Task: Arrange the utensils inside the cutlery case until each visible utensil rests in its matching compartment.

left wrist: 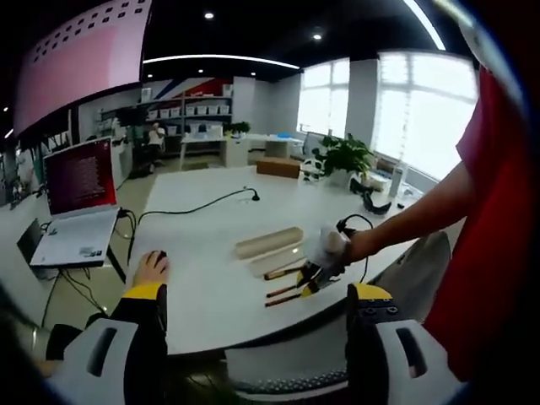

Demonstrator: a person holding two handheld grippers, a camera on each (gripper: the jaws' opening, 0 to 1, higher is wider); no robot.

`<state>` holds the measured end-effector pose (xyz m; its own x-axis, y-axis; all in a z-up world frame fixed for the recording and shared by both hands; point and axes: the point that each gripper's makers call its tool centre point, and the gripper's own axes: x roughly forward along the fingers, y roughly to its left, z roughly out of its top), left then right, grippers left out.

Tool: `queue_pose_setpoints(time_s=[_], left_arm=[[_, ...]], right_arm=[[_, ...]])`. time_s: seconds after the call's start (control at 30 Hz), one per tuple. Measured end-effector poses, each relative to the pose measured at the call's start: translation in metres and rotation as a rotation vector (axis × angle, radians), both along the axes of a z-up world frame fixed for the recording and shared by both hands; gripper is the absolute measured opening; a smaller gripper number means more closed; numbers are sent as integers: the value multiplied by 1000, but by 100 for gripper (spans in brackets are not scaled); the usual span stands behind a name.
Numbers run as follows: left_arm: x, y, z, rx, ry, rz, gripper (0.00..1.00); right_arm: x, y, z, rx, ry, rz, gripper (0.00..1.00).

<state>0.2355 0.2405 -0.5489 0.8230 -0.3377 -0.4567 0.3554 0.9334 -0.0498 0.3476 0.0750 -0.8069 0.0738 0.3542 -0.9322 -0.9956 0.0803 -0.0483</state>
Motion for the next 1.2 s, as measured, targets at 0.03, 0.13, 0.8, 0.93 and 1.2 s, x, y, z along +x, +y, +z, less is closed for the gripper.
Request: queue_pose_setpoints(time_s=[0.03, 0.13, 0.8, 0.93, 1.2], left_arm=[[0, 1, 0, 0, -1, 0, 90], [1, 1, 1, -9, -6, 0, 90], [-2, 7, -2, 21, 18, 31, 88], [-3, 5, -1, 20, 15, 21, 88], [-6, 14, -1, 27, 18, 43, 88]], right_arm=[[1, -1, 0, -4, -5, 3, 12], [2, -2, 0, -2, -2, -1, 11], [-3, 8, -9, -20, 20, 6, 10], [-1, 2, -16, -56, 11, 11, 10], [5, -3, -14, -99, 7, 9, 9]])
